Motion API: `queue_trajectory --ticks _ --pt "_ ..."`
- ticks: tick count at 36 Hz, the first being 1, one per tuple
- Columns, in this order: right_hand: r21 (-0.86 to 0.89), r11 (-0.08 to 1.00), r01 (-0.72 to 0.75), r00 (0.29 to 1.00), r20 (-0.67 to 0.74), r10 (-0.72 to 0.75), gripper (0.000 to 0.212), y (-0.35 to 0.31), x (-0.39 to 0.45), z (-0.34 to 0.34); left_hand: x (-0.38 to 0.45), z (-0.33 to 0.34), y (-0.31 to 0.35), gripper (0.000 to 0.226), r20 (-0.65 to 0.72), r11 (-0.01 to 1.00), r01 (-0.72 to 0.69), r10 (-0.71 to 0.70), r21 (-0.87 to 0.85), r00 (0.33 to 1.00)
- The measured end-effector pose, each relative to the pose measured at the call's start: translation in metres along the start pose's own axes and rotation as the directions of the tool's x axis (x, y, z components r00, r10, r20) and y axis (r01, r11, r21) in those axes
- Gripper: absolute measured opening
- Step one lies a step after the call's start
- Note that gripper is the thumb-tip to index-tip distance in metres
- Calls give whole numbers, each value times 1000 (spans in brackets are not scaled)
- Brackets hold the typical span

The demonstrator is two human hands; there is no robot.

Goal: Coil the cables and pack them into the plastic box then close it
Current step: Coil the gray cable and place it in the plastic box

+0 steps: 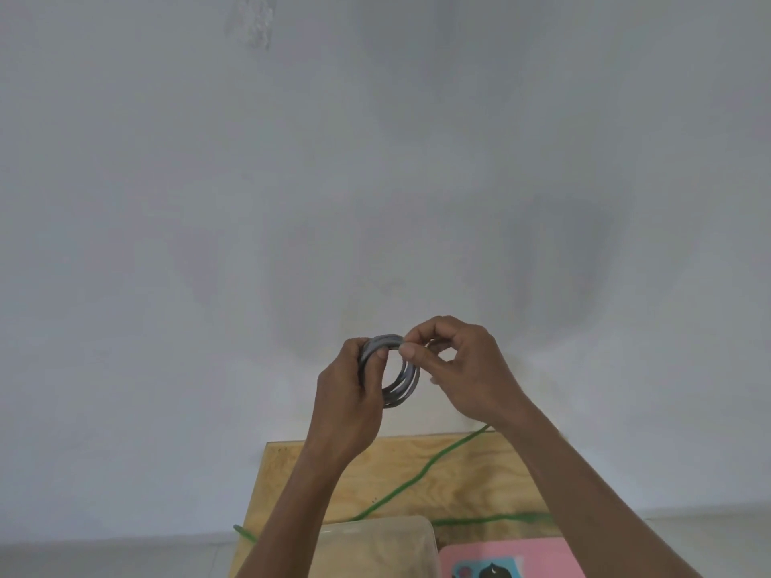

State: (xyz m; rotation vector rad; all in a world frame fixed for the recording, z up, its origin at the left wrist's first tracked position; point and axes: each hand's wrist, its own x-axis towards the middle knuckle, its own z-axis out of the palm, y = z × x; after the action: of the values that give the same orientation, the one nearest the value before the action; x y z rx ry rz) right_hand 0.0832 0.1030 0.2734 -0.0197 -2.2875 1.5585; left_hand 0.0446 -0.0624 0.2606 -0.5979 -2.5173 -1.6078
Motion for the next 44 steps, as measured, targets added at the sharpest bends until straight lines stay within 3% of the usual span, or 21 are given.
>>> queue_trajectory --ticks 6,10,14,17,23,29,35,40,44 --pt "-24 997 76 995 -69 -77 10 -6 15 -16 -3 -1 5 15 90 996 -72 66 57 994" --pt "63 997 42 992 -118 -34 18 -2 22 -6 -5 3 15 16 101 990 -140 138 13 985" --pt "210 977 -38 998 -36 46 28 9 19 4 -3 5 20 15 36 992 -124 125 -15 992" --pt "250 962 -108 994 42 100 20 13 15 4 0 3 19 13 19 994 -107 107 2 994" --pt "571 771 -284 959 181 219 17 10 15 4 5 0 17 20 38 996 -81 80 39 996" --pt "696 634 -337 940 214 266 16 5 15 5 3 4 14 20 33 998 -64 64 0 997" --pt "668 627 -399 917 289 276 20 5 14 3 2 7 9 20 21 999 -37 37 -9 999" --pt "556 735 -388 912 348 218 33 1 9 -1 6 8 5 19 9 1000 -15 15 16 1000" --pt "481 829 -285 935 330 130 40 -3 6 2 9 7 5 19 12 999 -4 4 -38 1000"
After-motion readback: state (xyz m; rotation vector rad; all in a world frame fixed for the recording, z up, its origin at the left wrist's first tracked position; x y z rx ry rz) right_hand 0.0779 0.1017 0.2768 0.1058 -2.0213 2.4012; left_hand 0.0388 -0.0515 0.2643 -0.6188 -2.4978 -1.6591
